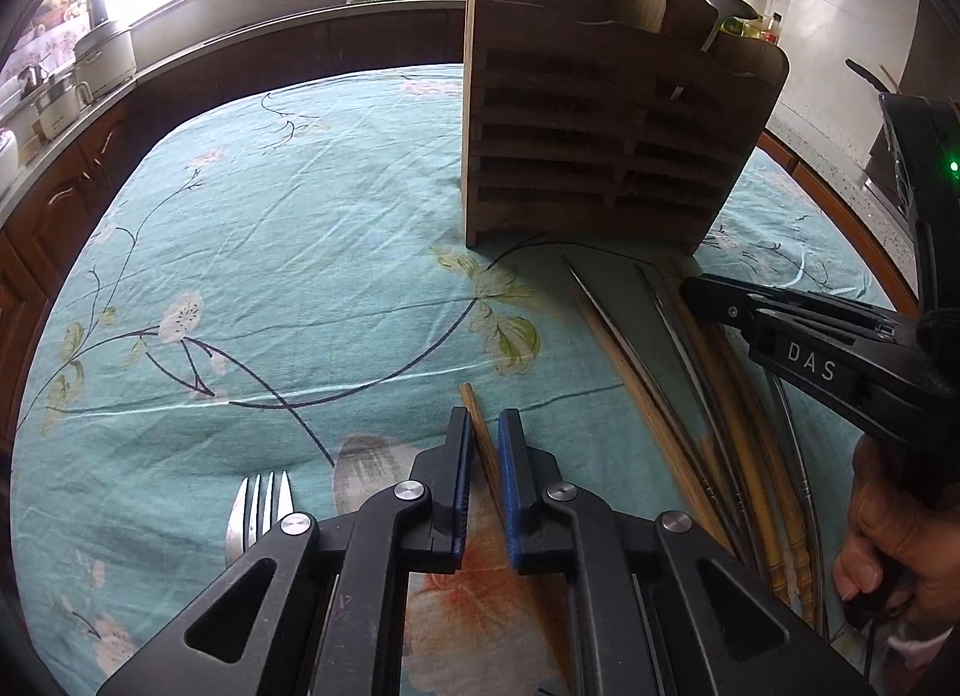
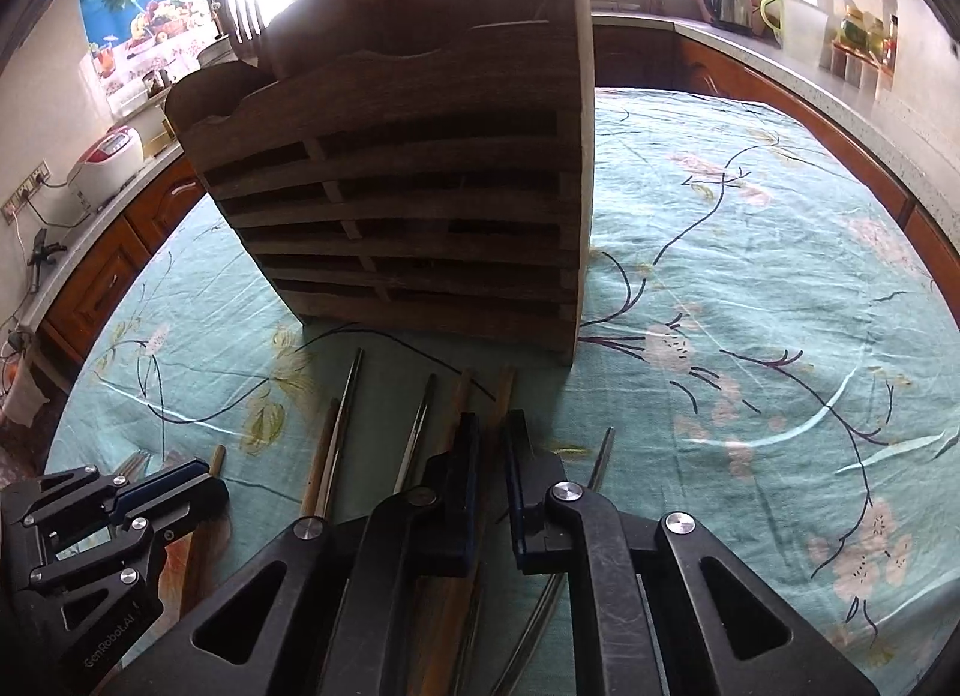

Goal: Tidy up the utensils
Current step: 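Close the right tool on chopsticks while the left tool grasps a wooden chopstick, then raise the held chopsticks with both tools up over the wooden holder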

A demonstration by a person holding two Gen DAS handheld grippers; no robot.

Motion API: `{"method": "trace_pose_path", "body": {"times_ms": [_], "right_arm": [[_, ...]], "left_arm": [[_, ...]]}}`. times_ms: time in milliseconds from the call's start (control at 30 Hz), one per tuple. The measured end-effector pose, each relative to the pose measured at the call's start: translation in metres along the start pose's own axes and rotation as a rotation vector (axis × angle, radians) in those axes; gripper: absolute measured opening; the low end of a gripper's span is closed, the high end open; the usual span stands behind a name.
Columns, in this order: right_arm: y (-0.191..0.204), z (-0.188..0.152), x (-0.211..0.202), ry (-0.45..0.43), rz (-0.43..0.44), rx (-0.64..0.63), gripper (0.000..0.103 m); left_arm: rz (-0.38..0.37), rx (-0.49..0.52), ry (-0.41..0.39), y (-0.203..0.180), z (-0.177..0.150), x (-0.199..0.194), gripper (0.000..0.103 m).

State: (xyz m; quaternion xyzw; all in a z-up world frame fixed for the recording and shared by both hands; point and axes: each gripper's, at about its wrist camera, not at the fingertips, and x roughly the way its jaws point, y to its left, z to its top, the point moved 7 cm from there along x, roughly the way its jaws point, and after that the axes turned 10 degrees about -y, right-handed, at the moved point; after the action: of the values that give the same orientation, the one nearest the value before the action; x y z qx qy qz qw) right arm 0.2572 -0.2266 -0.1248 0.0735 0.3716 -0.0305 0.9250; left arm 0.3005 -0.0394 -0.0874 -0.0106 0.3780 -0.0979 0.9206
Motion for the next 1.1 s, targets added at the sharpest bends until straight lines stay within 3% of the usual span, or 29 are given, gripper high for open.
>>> {"method": "trace_pose_path", "body": {"times_ms": [333, 800, 1100], "right_arm": [[-0.003, 0.017, -0.068, -0.122, 0.123, 0.114, 0.006], [0.016, 0.054, -0.165, -0.312, 0.177, 0.099, 0.005], [0.017, 0.075, -0.204, -0.418, 0.172, 0.086, 0.005]], "left_arm": [[-0.087, -0.098, -0.076, 0.014, 0.011, -0.044, 0.003], [-0.19, -0.115, -0.321, 0.017, 0.033, -0.17, 0.003], [-0.218, -0.133, -0.396, 0.029, 0.03, -0.203, 0.003]]}}
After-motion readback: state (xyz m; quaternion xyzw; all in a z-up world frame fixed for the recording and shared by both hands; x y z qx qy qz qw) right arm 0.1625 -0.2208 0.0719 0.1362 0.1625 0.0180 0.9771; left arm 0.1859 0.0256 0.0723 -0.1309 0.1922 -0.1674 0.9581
